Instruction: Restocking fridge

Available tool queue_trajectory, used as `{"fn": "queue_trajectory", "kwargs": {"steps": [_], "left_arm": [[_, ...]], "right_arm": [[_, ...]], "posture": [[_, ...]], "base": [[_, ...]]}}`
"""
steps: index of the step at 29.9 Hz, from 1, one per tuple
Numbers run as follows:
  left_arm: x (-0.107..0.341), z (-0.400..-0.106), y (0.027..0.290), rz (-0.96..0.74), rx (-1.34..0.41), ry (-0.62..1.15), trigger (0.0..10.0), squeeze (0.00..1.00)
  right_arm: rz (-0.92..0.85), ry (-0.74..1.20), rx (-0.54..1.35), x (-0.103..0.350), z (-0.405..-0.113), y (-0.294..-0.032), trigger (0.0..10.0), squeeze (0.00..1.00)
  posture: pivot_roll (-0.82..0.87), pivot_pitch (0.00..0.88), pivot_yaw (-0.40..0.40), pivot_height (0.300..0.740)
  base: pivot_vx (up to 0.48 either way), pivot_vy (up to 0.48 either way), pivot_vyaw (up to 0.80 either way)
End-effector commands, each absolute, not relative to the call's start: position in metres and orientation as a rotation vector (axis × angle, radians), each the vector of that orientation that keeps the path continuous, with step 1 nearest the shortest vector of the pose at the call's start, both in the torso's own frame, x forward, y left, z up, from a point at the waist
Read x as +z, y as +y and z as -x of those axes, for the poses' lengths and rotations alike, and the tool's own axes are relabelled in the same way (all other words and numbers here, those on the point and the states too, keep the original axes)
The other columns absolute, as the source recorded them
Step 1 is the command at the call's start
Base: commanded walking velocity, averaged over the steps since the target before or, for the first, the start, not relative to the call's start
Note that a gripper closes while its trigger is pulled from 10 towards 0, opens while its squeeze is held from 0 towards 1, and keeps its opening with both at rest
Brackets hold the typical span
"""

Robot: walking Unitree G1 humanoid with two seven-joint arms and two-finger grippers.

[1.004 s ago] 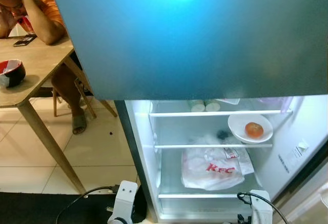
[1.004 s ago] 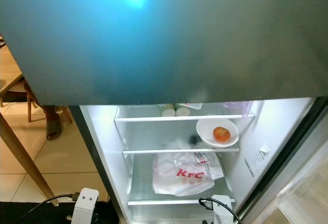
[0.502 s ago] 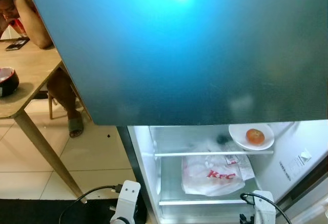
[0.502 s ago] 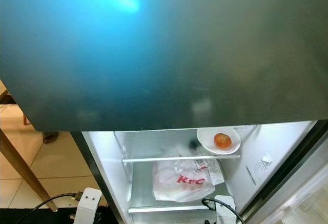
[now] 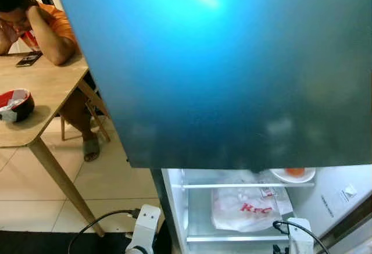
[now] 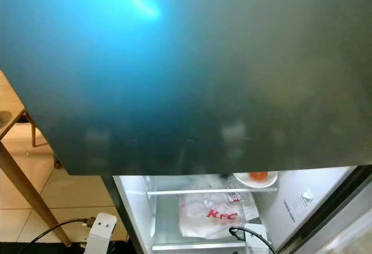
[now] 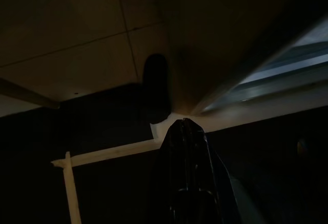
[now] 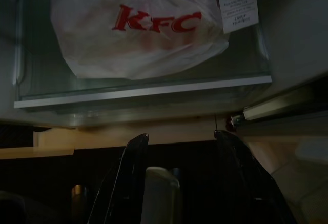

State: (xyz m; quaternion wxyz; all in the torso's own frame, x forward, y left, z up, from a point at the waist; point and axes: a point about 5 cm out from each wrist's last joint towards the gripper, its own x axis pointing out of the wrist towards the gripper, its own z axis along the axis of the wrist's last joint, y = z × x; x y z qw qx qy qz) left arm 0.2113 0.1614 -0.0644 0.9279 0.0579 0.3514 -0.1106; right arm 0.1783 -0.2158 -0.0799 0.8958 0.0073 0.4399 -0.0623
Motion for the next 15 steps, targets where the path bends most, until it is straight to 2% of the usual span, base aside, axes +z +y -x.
{"fn": "queue_trajectory", "kwargs": {"steps": [1, 4, 15], "left_arm": [[-0.0676, -0.2059, 0.1603, -0.123, -0.234, 0.735, 10.0, 0.0], [-0.0679, -0.2054, 0.1605, -0.124, -0.233, 0.736, 10.0, 0.0], [-0.0665, -0.206, 0.1666, -0.135, -0.234, 0.725, 10.0, 0.0]], "right_arm": [[-0.035, 0.901, -0.136, -0.08, -0.1769, -0.216, 10.0, 0.0], [-0.066, 0.89, -0.132, -0.0799, -0.1766, -0.2153, 10.0, 0.0], [-0.071, 0.886, -0.144, -0.0805, -0.1745, -0.2159, 10.0, 0.0]], "posture": [[-0.07, 0.022, 0.036, 0.683], [-0.07, 0.019, 0.038, 0.683], [-0.07, 0.005, 0.043, 0.733]], "base": [[0.0, 0.0, 0.0], [0.0, 0.0, 0.0], [0.0, 0.0, 0.0]]}}
